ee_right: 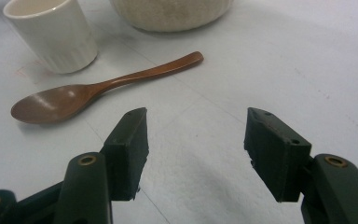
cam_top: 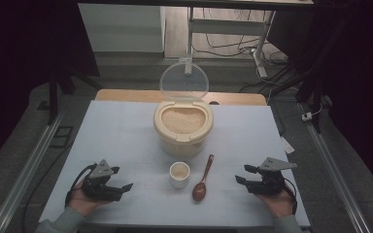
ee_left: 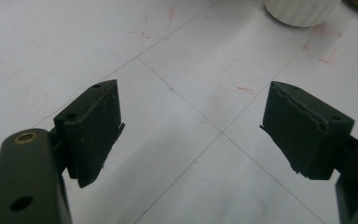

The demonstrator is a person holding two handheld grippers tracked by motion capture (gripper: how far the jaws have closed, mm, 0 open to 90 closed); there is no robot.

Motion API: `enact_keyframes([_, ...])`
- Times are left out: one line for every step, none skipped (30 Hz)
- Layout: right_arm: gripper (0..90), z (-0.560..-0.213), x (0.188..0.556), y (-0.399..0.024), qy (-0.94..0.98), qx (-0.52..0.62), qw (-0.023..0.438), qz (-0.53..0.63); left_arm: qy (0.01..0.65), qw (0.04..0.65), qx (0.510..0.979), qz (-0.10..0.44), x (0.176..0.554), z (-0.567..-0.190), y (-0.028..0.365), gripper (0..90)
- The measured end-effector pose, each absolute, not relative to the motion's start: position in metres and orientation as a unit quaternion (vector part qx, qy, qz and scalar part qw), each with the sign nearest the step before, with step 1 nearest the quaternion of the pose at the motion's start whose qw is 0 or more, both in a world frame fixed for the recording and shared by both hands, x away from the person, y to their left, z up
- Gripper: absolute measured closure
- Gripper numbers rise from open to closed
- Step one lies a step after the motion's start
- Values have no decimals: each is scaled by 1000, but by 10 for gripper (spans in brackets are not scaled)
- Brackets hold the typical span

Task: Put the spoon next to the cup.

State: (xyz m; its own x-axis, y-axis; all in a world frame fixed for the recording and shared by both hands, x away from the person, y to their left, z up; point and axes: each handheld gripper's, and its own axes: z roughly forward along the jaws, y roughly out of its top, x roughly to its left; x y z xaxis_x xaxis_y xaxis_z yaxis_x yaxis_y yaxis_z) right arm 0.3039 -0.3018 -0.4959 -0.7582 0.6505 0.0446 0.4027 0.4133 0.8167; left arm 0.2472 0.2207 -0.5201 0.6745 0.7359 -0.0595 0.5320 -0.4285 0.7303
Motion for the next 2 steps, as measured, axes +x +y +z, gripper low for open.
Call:
enact_keyframes([393,-496,304,-301,829,315,143,438,380,376,834,135,247,-520,221,191])
enact_keyframes([393,-495,303,-301,830,315,145,436,380,376,834,135,247,-520,221,191])
